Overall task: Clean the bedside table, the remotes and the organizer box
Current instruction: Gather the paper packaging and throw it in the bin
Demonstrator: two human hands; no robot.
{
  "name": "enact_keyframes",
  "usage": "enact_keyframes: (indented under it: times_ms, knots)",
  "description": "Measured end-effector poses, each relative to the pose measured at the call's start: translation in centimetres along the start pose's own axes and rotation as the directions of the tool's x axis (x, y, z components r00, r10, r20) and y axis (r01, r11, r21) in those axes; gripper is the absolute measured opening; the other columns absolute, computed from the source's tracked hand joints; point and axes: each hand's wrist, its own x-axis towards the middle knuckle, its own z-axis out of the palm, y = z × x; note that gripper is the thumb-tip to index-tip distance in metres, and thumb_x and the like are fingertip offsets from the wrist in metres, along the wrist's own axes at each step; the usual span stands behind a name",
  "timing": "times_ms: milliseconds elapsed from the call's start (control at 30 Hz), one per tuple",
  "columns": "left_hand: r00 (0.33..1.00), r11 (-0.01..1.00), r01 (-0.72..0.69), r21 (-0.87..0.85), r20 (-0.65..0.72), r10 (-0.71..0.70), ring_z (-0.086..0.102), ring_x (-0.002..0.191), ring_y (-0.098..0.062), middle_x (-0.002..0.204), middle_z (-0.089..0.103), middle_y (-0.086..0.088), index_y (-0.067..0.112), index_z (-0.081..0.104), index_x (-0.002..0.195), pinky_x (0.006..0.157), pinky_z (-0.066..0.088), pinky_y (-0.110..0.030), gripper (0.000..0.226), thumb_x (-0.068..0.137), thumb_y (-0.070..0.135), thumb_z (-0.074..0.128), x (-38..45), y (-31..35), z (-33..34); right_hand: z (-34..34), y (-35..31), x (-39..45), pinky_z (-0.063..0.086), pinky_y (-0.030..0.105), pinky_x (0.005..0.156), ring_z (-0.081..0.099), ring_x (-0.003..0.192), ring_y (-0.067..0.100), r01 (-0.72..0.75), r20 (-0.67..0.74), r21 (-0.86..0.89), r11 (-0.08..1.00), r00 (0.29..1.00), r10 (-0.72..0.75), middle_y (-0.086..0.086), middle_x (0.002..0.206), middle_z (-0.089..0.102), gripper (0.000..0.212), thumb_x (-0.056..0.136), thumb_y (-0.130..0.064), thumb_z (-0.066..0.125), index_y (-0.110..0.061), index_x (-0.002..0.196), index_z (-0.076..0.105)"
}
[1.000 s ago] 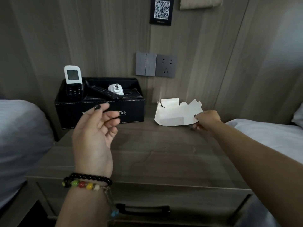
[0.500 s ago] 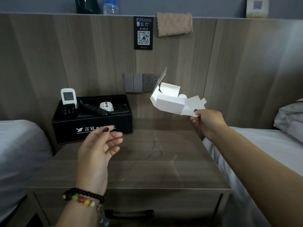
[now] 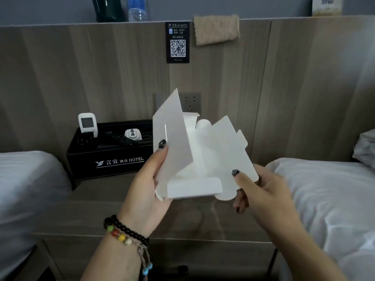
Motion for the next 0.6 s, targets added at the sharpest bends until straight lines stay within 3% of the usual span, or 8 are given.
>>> enact_keyframes:
  times_ms: [100,167,200,300,400,600]
  knots:
    - [0.999,0.998,0.045,-0.043,0.018,-0.044,0.067,0.101,-0.018,0.108,0.071,-0.002,0.021,0.074,0.107,0.084,0.057,-0.032,0.028,0.087,0.032,0.059,-0.7,-0.5,-0.7,0.3,0.3,-0.8,0.048,0.025,0.044,0.059,0.046,0.017,0.06,0.027,-0.081,0.995,0.998,-0.058,0.006,0.054,0.064,0.016,0.091,-0.013,0.057,-0.014,0.078,0.067]
    - [0.999,0.998,0.047,-0.051,0.012,-0.046,0.068,0.101,-0.018,0.109,0.071,-0.002,0.019,0.075,0.105,0.084,0.057,-0.032,0.025,0.087,0.028,0.06,-1.0,-0.6,-1.0,0.4,0.1,-1.0,0.052,0.037,0.052,0.06,0.056,0.024,0.09,0.053,-0.072,0.993,0.995,-0.086,0.008,0.062,0.065,0.015,0.089,-0.015,0.06,-0.011,0.078,0.069]
    - [0.999,0.997,0.048,-0.068,0.002,-0.048,0.069,0.098,-0.017,0.106,0.072,-0.002,0.019,0.077,0.1,0.083,0.057,-0.031,0.024,0.087,0.026,0.058,-1.2,-0.5,-1.0,0.4,0.0,-0.9,0.053,0.039,0.055,0.061,0.059,0.023,0.091,0.074,-0.023,0.996,0.993,-0.089,0.008,0.066,0.067,0.015,0.089,-0.016,0.062,-0.01,0.079,0.071]
    - [0.999,0.994,0.038,-0.1,-0.029,-0.041,0.071,0.09,-0.016,0.1,0.073,-0.002,0.017,0.078,0.093,0.073,0.059,-0.03,0.023,0.08,0.024,0.061,-1.5,-0.3,-1.0,0.2,-0.7,-0.5,0.054,0.025,0.061,0.071,0.075,0.013,-0.002,0.146,0.216,0.976,0.989,-0.031,0.001,0.084,0.075,0.017,0.088,-0.03,0.065,-0.016,0.091,0.076]
    - [0.998,0.998,0.047,-0.03,-0.031,-0.048,0.069,0.099,-0.021,0.113,0.07,-0.008,0.013,0.071,0.113,0.072,0.058,-0.032,0.037,0.079,0.025,0.071,-2.0,-0.7,-1.3,0.0,-0.5,-0.4,0.056,0.032,0.069,0.071,0.087,0.016,-0.063,0.168,0.307,0.95,0.986,0.011,0.001,0.098,0.075,0.027,0.083,-0.038,0.062,-0.022,0.101,0.074]
    - [0.998,0.995,0.056,0.085,0.008,-0.057,0.066,0.108,-0.022,0.123,0.066,-0.007,0.016,0.061,0.127,0.076,0.056,-0.03,0.048,0.081,0.025,0.059,-2.3,-1.8,-2.1,0.6,0.3,-0.9,0.053,0.023,0.07,0.068,0.097,0.007,-0.023,0.226,0.116,0.993,0.974,-0.004,-0.013,0.108,0.071,0.035,0.089,-0.016,0.059,-0.032,0.119,0.063]
